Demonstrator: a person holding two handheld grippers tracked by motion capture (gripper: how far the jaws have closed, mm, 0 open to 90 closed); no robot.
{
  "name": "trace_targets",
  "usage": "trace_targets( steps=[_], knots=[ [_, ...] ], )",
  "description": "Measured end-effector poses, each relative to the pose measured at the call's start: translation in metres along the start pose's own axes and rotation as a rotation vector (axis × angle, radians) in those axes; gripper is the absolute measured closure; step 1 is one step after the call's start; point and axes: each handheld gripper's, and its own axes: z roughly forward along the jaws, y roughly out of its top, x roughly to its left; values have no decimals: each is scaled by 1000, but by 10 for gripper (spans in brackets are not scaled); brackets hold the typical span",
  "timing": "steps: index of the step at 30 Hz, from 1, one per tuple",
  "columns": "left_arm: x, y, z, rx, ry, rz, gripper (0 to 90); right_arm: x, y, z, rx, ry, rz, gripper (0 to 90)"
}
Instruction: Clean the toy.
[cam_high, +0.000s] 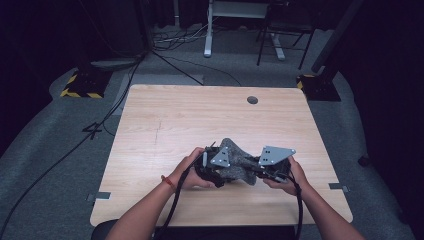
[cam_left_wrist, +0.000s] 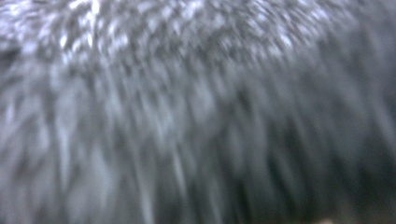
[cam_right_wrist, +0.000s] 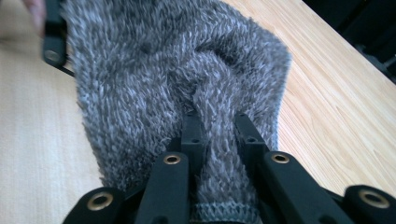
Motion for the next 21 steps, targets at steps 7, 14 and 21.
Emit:
trace_targets(
  steps=[7,14,21],
  knots=[
    [-3,0,-8,-29,-7,1,338,-12,-14,-2,46,-48,27,782],
    [-2,0,-1,-18,-11,-5,338,-8,-8,-7,1,-47,29,781],
    [-2,1,0,-24,-10,-7,338,-4,-4,-3,-19,-24,32,780]
  ],
)
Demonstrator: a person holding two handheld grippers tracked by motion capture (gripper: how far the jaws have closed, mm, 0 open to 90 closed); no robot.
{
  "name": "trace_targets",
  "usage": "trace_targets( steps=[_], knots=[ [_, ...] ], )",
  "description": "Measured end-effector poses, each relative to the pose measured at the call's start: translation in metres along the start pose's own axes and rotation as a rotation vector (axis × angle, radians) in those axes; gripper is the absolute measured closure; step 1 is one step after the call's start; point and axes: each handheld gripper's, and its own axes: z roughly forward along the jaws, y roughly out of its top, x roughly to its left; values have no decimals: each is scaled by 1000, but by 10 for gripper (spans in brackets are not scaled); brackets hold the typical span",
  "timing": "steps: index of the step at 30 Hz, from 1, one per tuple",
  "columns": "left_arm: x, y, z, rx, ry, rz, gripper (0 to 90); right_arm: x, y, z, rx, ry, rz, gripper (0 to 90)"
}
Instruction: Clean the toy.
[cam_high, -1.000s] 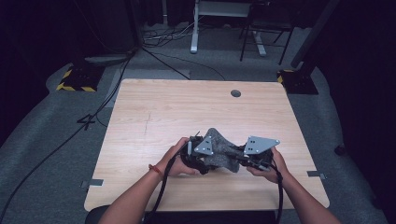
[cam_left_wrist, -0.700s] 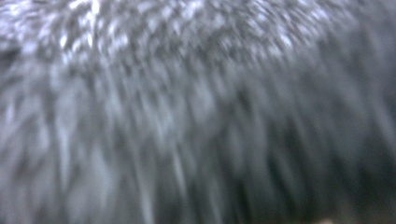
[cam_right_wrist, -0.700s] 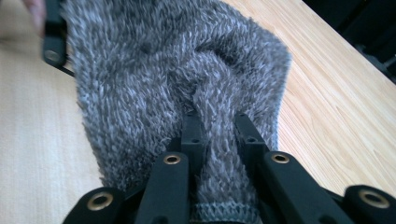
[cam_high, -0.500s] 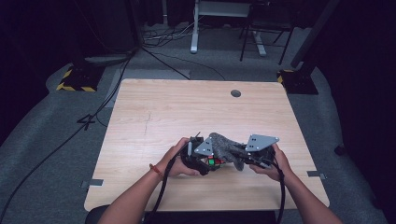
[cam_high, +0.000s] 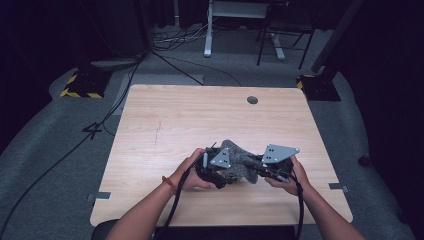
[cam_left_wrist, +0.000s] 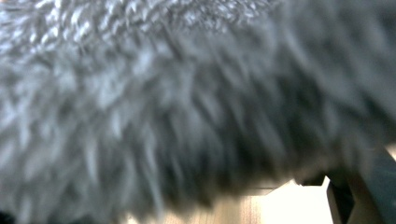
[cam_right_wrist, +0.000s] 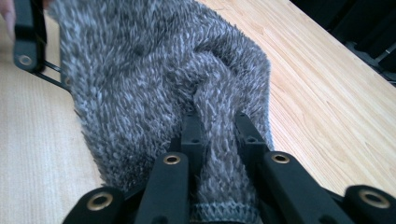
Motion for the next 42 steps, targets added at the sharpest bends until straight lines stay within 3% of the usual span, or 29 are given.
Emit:
trace_targets(
  steps=[3,7,10,13,16,30,36,37,42],
  knots=[
    [3,-2,-5,-20,12,-13,338,-13,-14,-2,25,-15,53,780],
    [4,-3,-7,-36,13,-32,338,-21,-22,-3,35,-27,86,780],
    [4,-2,-6,-47,8,-29,338,-24,-27,2,18,18,133,780],
    [2,0,-5,-69,-2,-34,338,-18,-29,10,9,65,142,780],
    [2,1,-5,-73,-1,-28,338,-14,-26,13,-19,101,141,780],
    [2,0,-2,-37,45,-12,336,-5,-17,8,-84,91,145,783],
    [0,1,8,12,62,-2,330,-3,-13,7,-124,119,158,784],
    [-2,0,11,17,67,12,332,1,-9,7,-122,122,135,784],
    [0,1,5,-18,56,7,335,-2,-10,4,-111,106,121,783]
  ],
)
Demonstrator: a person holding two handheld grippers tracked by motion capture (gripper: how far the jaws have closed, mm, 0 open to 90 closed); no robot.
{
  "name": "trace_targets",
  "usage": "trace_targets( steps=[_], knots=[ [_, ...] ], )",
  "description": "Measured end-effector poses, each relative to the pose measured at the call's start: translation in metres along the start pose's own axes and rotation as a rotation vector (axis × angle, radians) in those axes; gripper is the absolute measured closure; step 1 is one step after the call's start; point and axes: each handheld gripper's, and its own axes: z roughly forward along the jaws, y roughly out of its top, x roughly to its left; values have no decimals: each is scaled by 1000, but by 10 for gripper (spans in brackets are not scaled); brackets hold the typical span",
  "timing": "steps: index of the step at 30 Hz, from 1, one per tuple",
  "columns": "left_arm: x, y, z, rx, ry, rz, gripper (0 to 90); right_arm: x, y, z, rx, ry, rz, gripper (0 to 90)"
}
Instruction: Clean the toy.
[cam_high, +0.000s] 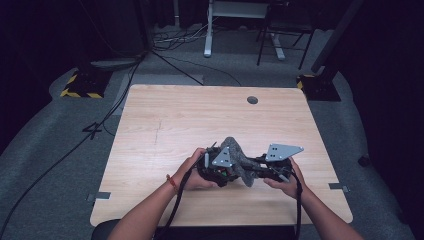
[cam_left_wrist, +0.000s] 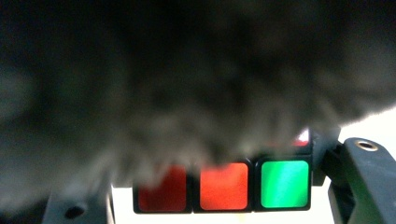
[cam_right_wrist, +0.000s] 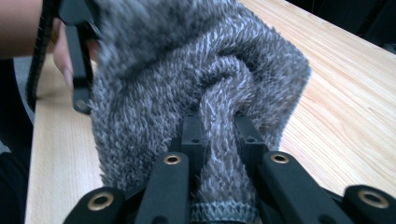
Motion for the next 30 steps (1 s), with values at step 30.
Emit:
trace_targets(
  steps=[30],
  knots=[
    [1,1,-5,-34,-10,-15,336,-1,1,-1,35,9,1,781]
  ],
)
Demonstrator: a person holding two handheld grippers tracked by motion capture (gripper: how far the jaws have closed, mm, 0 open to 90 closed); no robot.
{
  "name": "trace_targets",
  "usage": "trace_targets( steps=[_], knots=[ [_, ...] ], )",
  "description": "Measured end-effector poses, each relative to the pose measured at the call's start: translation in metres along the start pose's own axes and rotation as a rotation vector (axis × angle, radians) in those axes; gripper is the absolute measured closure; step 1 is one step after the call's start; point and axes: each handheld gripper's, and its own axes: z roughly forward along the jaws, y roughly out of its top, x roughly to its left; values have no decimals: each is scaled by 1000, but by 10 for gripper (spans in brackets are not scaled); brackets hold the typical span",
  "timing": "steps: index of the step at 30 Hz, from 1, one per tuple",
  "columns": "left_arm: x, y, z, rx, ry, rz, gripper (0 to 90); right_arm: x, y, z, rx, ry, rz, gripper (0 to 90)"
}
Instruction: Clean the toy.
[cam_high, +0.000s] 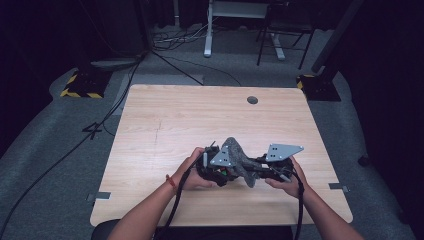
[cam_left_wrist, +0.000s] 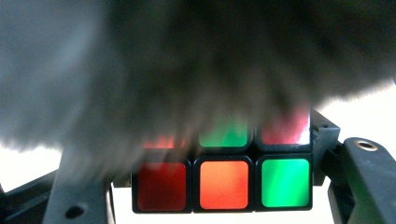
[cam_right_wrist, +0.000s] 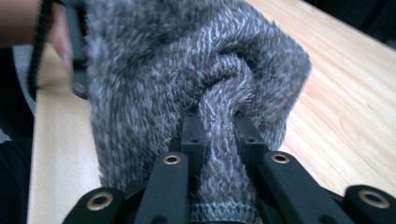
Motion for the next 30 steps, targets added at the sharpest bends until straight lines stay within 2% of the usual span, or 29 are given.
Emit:
trace_targets(
  steps=[1,3,5,6,9,15,18,19,21,23,24,27,30],
  knots=[
    [0,0,0,0,0,0,336,0,0,0,0,0,0,781],
    [0,2,-6,-30,6,-7,335,-9,-9,4,49,-19,32,780],
    [1,3,-8,-38,6,-5,335,-11,-12,6,59,-16,47,781],
    [0,4,-10,-48,12,-3,335,-13,-15,8,99,-33,53,780],
    [2,5,-16,-71,9,-7,335,-14,-17,10,112,-28,65,780],
    [4,3,-19,-89,1,-13,335,-6,-11,8,88,-26,42,781],
    [7,2,-21,-107,0,-32,334,-5,-8,8,66,-29,44,781],
    [8,1,-23,-123,-10,-42,333,-5,-8,8,58,-23,48,782],
    [10,-1,-25,-127,-15,-42,333,-8,-9,10,23,11,94,782],
    [10,-1,-25,-134,-19,-52,332,-9,-11,10,13,25,104,782],
    [10,-2,-24,-139,-18,-58,332,-11,-13,10,-5,40,128,782],
    [10,-1,-23,-143,-11,-48,332,-13,-14,5,-41,48,148,782],
    [8,-1,-22,-128,1,-35,332,-13,-12,2,-45,35,132,783]
  ],
)
